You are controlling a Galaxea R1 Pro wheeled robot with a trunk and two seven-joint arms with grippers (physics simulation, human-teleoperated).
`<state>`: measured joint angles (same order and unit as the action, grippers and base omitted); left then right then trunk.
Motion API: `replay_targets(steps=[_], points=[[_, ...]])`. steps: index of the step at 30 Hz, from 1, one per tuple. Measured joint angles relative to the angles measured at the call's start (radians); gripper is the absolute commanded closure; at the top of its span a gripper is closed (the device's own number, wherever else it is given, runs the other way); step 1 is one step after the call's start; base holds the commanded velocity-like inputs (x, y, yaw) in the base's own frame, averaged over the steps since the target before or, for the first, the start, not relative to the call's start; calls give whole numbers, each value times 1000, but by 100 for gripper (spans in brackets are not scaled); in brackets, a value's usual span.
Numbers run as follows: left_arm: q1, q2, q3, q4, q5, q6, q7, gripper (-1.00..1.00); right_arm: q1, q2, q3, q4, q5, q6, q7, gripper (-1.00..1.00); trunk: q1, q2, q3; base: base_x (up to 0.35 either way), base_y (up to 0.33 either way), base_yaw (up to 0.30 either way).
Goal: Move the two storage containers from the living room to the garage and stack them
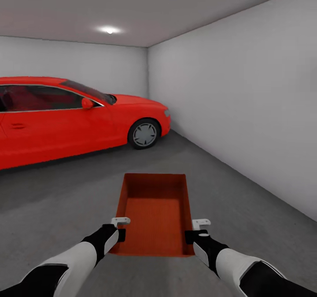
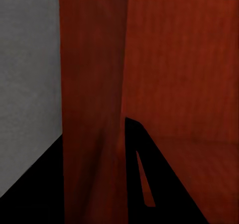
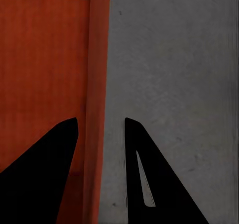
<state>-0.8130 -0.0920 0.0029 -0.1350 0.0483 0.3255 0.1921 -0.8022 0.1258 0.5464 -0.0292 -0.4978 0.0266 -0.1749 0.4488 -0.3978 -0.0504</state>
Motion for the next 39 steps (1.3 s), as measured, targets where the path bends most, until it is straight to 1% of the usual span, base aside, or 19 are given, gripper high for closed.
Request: replay_targets(steps=[39], points=[[0, 0, 0, 1, 0, -1, 0, 100, 0, 0, 0, 0, 0, 0, 0, 100, 0, 0, 0, 322, 0, -282]])
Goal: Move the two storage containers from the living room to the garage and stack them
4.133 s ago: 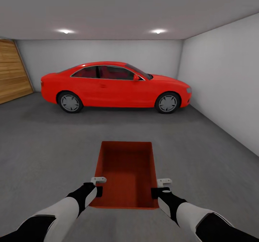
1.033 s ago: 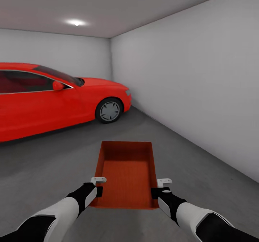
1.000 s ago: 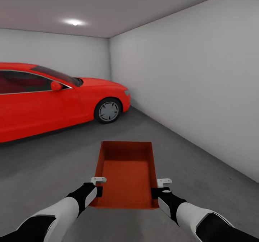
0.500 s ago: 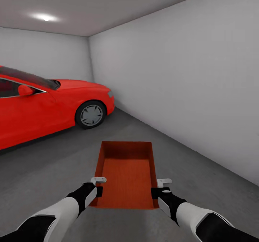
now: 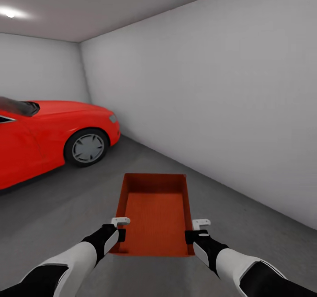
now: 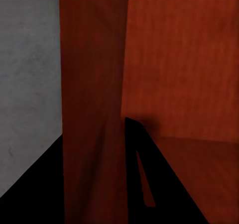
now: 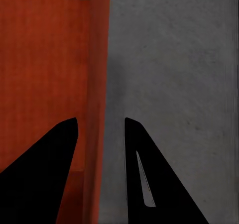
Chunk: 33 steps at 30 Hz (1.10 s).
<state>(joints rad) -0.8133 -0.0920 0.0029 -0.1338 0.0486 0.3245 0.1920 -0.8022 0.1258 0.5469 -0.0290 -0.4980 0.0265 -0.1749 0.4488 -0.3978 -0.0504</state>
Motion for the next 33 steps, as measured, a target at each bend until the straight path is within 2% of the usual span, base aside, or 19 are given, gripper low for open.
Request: replay_targets(steps=[33], points=[[0, 0, 0, 2, 1, -2, 0, 100, 0, 0, 1, 0, 0, 0, 0, 100, 0, 0, 0, 322, 0, -282]])
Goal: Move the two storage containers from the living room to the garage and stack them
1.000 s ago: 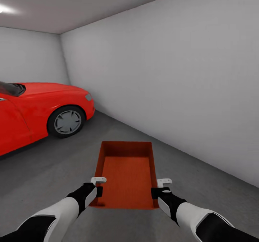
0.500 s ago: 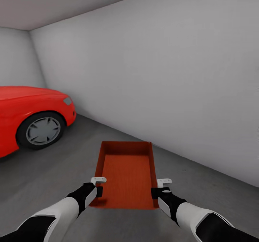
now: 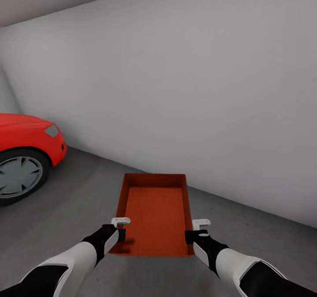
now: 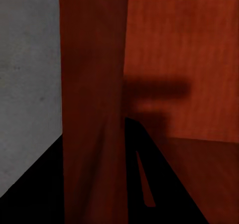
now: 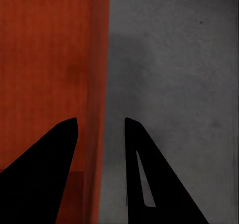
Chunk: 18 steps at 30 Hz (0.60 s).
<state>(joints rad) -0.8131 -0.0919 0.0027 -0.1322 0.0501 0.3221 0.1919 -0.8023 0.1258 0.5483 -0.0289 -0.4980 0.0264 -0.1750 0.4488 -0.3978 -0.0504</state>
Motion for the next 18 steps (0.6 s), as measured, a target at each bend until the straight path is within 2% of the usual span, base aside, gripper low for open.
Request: replay_targets(steps=[18], points=[[0, 0, 0, 0, 0, 0, 0, 100, 0, 0, 0, 0, 0, 0, 0, 100, 0, 0, 0, 322, 0, -282]])
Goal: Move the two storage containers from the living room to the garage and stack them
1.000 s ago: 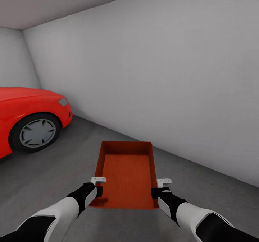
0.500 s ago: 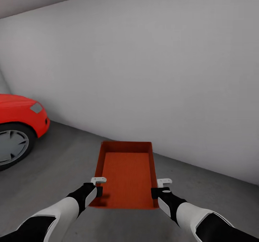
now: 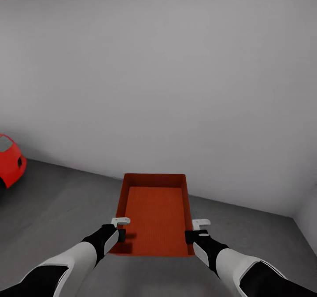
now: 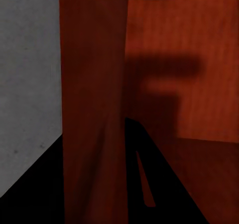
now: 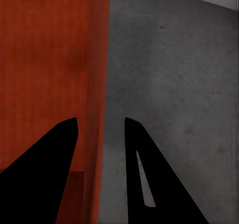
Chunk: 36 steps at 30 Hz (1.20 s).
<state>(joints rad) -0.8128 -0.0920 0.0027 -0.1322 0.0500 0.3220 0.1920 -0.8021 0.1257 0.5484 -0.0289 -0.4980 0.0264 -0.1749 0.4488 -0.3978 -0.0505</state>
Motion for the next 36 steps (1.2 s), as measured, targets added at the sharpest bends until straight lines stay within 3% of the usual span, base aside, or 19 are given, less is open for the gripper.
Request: replay_targets(steps=[19, 24, 36], points=[[0, 0, 0, 0, 0, 1, 0, 100, 0, 0, -1, 0, 0, 0, 0, 100, 0, 0, 0, 322, 0, -279], [-1, -1, 2, -2, -3, 1, 0, 100, 0, -1, -1, -2, 0, 0, 0, 100, 0, 0, 0, 287, 0, -74], [0, -2, 6, -2, -6, -3, 0, 100, 0, -3, 1, -6, 0, 0, 0, 100, 1, 0, 0, 21, 0, -3]])
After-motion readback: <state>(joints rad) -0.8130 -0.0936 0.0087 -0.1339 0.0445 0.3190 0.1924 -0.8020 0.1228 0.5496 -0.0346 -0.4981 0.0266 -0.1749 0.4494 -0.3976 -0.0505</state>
